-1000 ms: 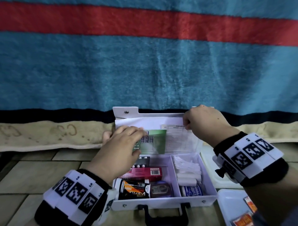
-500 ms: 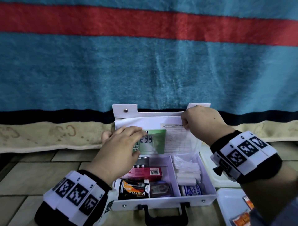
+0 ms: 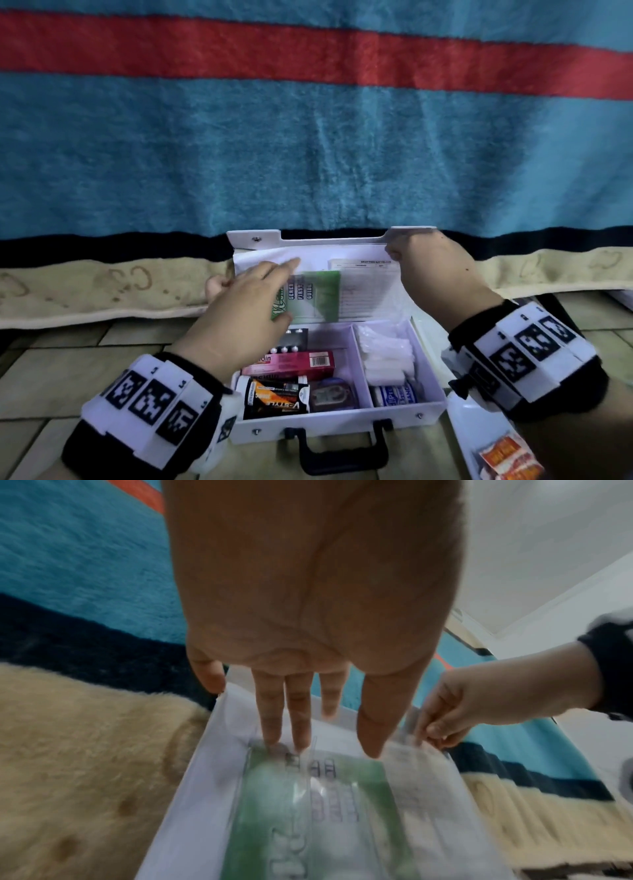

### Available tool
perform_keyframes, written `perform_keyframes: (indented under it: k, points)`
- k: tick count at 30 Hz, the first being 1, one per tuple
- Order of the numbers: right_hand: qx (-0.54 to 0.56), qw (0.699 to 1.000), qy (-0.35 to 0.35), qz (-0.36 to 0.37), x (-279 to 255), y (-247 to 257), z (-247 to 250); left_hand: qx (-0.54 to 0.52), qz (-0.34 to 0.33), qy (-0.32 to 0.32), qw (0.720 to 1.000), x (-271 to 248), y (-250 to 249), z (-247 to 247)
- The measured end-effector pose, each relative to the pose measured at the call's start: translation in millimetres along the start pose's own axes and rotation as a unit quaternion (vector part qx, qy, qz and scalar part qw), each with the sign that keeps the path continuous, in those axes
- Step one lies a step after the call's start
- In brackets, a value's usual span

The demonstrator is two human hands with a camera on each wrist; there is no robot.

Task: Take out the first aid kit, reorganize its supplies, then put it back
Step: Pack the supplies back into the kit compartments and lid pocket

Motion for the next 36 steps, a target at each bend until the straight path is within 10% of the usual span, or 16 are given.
perform_keyframes:
  k: [6,16,36]
  points:
    - [0.046,0.985,-0.052,-0.156,-47,-85,57,-0.056,-0.042,-0.027,0.997,3,-45,9]
    - [-0.067,0.908,0.336,-0.241,-232,-160,-19,-0.052,-0.155,0.191,0.968,-47,-113,-90]
    - [-0.064,0.923,0.27,-0.268,-251,-129,-34,0.004,-0.129,0.16,0.979,-49,-118,-89]
Point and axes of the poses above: each hand's wrist, its own x-axis towards the middle knuckle, its own z-axis out of the back of the hand, y = z × x, the point moved 10 cm from there along x, towards the middle knuckle, and after that the axes turned 12 degrees about -y, right-handed, at the moved point
